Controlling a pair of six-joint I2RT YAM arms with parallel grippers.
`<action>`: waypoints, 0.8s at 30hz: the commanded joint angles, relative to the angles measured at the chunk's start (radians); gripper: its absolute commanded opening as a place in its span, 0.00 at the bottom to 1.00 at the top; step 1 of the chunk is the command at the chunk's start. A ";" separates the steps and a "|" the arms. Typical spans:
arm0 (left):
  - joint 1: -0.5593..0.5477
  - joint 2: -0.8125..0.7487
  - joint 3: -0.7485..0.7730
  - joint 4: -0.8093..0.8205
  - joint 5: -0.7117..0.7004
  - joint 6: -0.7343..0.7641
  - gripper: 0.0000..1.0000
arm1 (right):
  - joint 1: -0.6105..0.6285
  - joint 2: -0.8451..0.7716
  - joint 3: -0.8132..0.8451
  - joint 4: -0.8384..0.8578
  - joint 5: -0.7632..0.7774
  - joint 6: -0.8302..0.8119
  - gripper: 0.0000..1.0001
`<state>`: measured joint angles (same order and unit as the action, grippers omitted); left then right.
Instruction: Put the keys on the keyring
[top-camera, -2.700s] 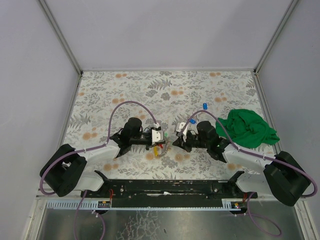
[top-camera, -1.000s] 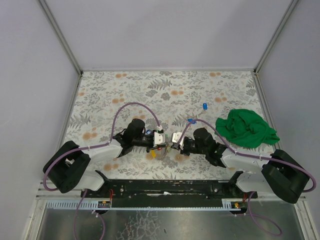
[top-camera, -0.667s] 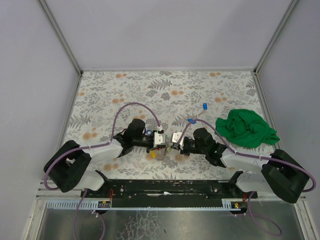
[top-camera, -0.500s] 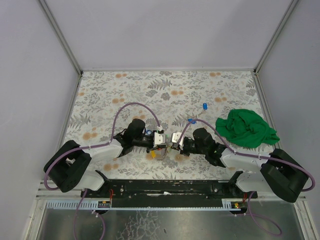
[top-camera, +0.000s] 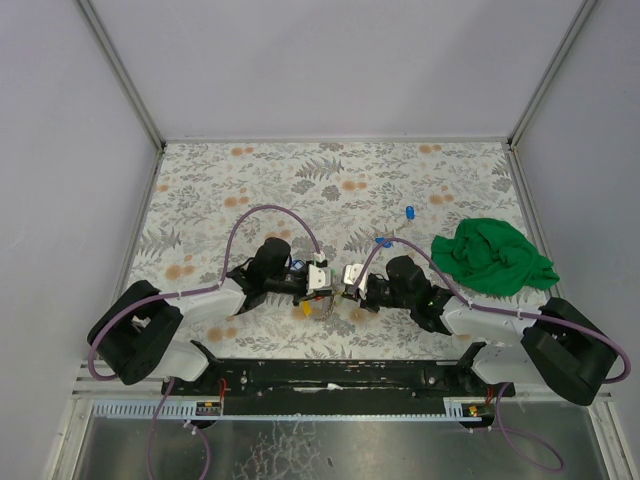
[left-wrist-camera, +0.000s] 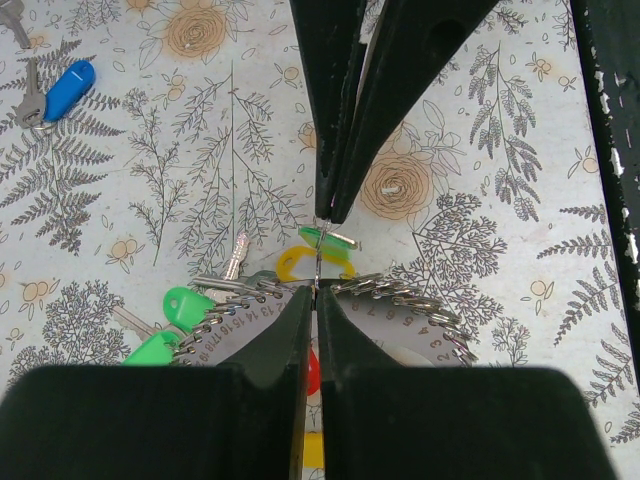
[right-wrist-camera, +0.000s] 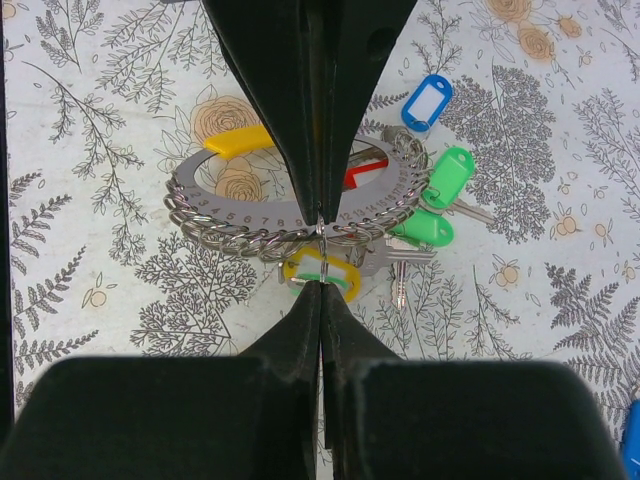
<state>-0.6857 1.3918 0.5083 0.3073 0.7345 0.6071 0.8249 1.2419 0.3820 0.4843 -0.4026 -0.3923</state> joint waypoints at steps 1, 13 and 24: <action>-0.005 0.004 0.026 0.052 0.004 -0.001 0.00 | 0.012 -0.033 0.022 0.053 -0.005 0.013 0.00; -0.004 0.004 0.025 0.050 -0.008 -0.001 0.00 | 0.013 -0.038 0.025 0.045 -0.015 0.023 0.00; -0.004 0.005 0.025 0.055 -0.014 -0.002 0.00 | 0.013 -0.044 0.026 0.045 -0.016 0.038 0.00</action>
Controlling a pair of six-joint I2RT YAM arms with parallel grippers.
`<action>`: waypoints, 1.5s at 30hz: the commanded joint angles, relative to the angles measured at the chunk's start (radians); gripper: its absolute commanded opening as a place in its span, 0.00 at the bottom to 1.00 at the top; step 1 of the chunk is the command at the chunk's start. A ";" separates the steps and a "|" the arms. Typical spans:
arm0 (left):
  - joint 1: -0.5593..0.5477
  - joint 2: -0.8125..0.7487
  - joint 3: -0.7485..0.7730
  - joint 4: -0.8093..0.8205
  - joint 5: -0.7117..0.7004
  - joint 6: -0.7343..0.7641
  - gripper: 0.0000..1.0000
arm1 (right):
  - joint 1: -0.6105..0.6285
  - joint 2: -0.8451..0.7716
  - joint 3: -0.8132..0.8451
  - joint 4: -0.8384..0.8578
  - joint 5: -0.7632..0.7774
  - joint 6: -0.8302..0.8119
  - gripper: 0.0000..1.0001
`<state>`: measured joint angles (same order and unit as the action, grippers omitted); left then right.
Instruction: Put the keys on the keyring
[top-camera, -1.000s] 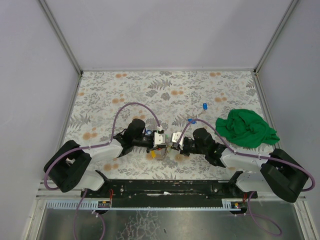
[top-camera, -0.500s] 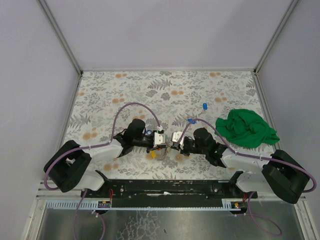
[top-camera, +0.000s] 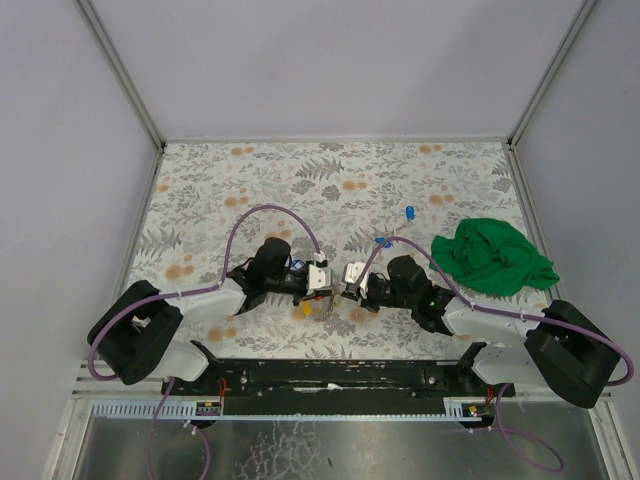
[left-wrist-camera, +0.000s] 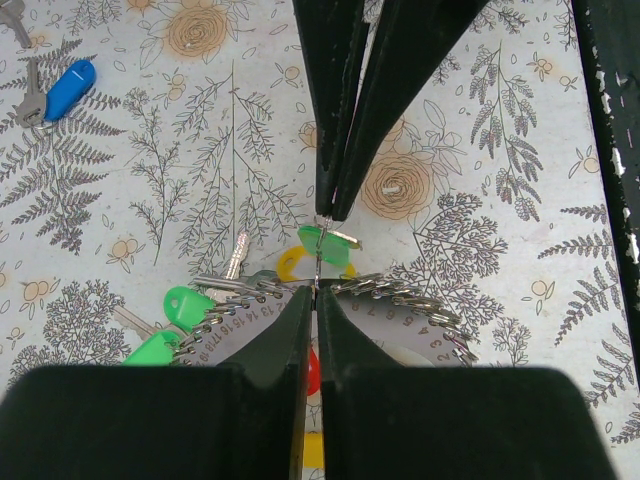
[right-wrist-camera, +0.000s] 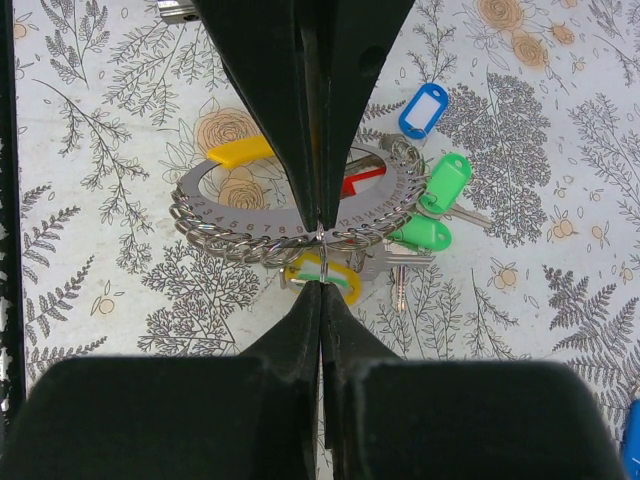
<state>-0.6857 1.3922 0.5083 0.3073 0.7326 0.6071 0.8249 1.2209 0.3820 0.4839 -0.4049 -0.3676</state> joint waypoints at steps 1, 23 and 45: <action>-0.004 0.006 0.025 0.056 -0.011 -0.002 0.00 | 0.013 -0.023 0.026 0.045 -0.015 0.015 0.00; -0.005 0.006 0.023 0.065 0.027 -0.003 0.00 | 0.013 0.012 0.043 0.057 -0.011 0.042 0.00; -0.005 0.002 0.023 0.054 -0.015 0.001 0.00 | 0.013 -0.036 0.024 0.036 0.014 0.047 0.00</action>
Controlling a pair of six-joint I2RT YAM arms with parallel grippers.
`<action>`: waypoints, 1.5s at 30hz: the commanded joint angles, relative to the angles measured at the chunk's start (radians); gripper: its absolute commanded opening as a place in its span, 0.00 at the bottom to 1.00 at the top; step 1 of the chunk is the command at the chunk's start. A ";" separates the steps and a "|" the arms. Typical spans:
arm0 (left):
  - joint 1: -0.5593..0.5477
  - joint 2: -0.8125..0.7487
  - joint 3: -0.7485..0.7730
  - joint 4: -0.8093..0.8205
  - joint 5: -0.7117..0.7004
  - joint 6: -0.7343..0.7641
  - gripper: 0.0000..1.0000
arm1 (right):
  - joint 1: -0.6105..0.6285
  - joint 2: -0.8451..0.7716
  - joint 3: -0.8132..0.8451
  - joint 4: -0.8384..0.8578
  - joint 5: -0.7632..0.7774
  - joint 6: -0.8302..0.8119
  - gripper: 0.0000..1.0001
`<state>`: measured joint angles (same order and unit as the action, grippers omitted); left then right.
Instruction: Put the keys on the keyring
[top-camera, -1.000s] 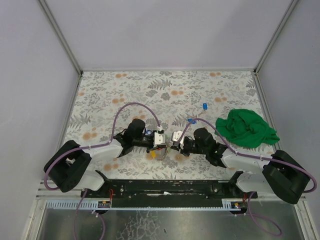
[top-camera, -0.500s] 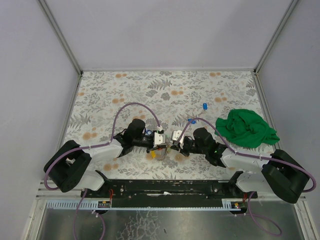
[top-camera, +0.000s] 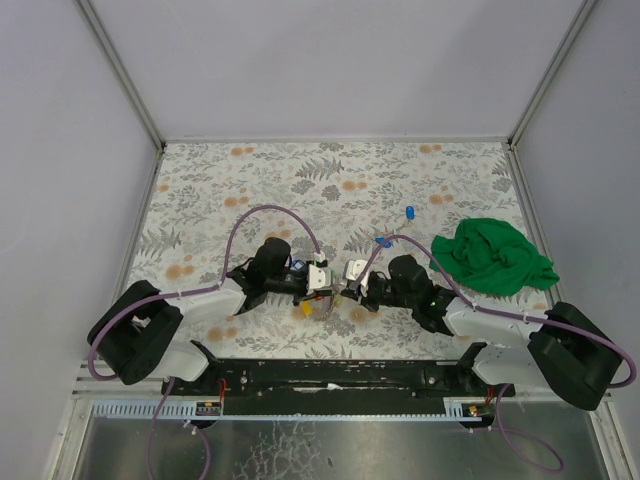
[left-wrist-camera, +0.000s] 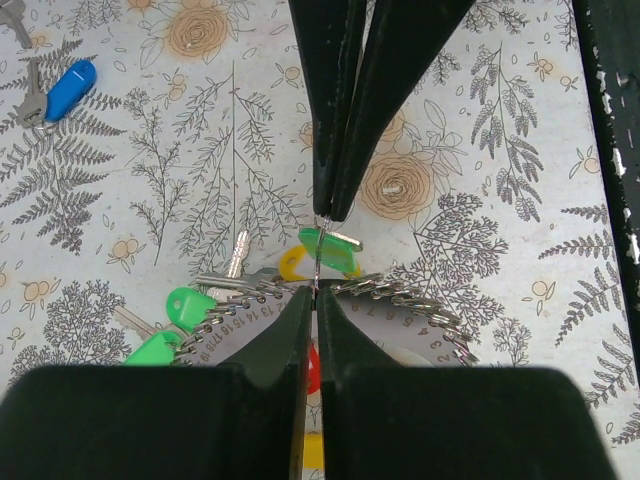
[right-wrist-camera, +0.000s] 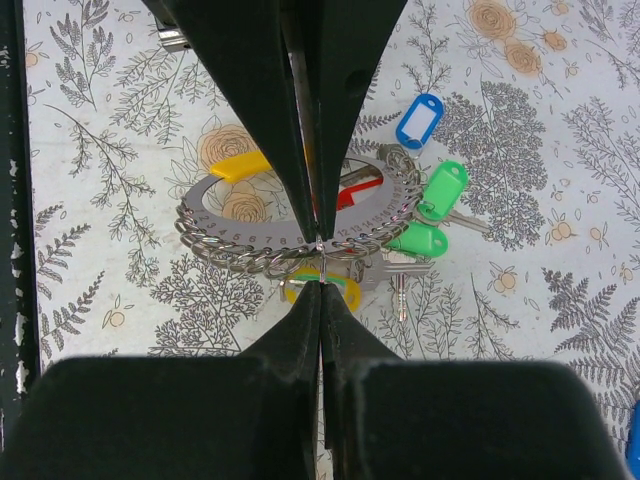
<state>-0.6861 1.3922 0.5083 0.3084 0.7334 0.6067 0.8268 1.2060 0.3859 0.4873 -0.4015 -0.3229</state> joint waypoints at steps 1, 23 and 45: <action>-0.004 0.002 0.022 0.056 -0.019 0.000 0.00 | 0.010 -0.018 0.021 0.029 0.009 0.002 0.00; -0.004 0.001 0.024 0.046 0.015 0.007 0.00 | 0.011 0.017 0.042 0.014 0.030 0.003 0.00; -0.004 0.011 0.031 0.044 0.021 0.006 0.00 | 0.011 0.029 0.051 0.017 -0.013 0.004 0.00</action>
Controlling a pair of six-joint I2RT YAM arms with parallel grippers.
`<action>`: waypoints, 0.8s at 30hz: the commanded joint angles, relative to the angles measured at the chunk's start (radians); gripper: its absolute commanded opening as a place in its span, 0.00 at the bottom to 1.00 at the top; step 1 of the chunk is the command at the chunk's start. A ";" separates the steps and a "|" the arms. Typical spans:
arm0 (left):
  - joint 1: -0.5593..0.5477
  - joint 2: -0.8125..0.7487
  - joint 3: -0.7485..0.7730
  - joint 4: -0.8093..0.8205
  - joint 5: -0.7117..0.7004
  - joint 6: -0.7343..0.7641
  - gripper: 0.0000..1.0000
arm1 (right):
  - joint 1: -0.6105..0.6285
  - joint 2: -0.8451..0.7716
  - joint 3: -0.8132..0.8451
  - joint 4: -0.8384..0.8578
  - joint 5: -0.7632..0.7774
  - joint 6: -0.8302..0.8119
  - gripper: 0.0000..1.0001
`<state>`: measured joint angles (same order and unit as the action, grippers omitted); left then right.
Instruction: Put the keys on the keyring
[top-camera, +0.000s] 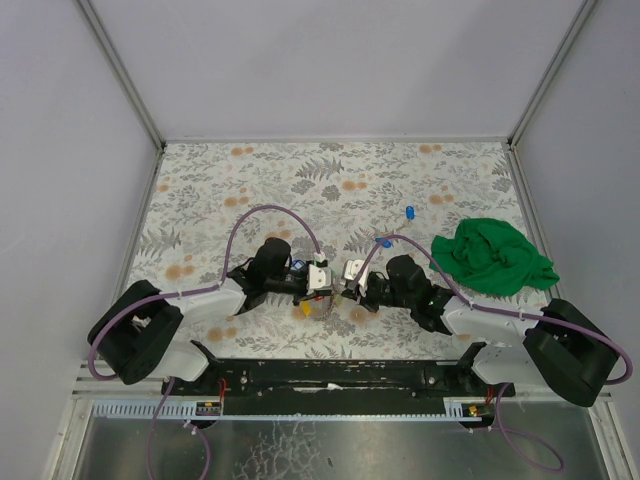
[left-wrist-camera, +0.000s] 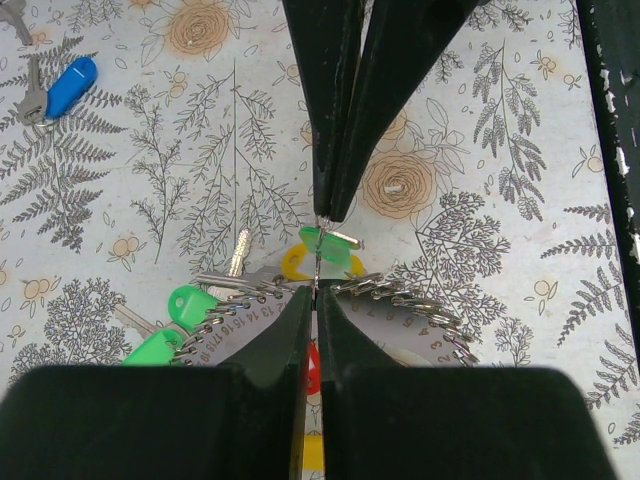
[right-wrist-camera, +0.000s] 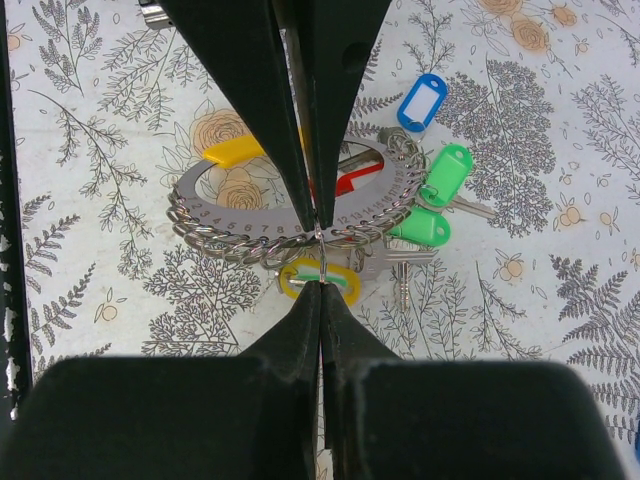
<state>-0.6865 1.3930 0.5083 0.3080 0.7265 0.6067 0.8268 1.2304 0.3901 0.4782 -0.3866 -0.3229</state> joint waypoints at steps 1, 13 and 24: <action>-0.004 0.009 0.030 0.045 0.029 0.006 0.00 | 0.011 0.006 0.047 0.027 -0.029 0.004 0.00; -0.004 0.011 0.030 0.047 0.030 0.005 0.00 | 0.011 0.014 0.054 0.025 -0.044 0.008 0.00; -0.004 -0.002 0.024 0.036 -0.008 0.014 0.00 | 0.010 -0.014 0.043 -0.006 -0.023 0.008 0.00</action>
<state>-0.6865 1.3975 0.5083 0.3069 0.7307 0.6071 0.8268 1.2423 0.4042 0.4618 -0.4042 -0.3222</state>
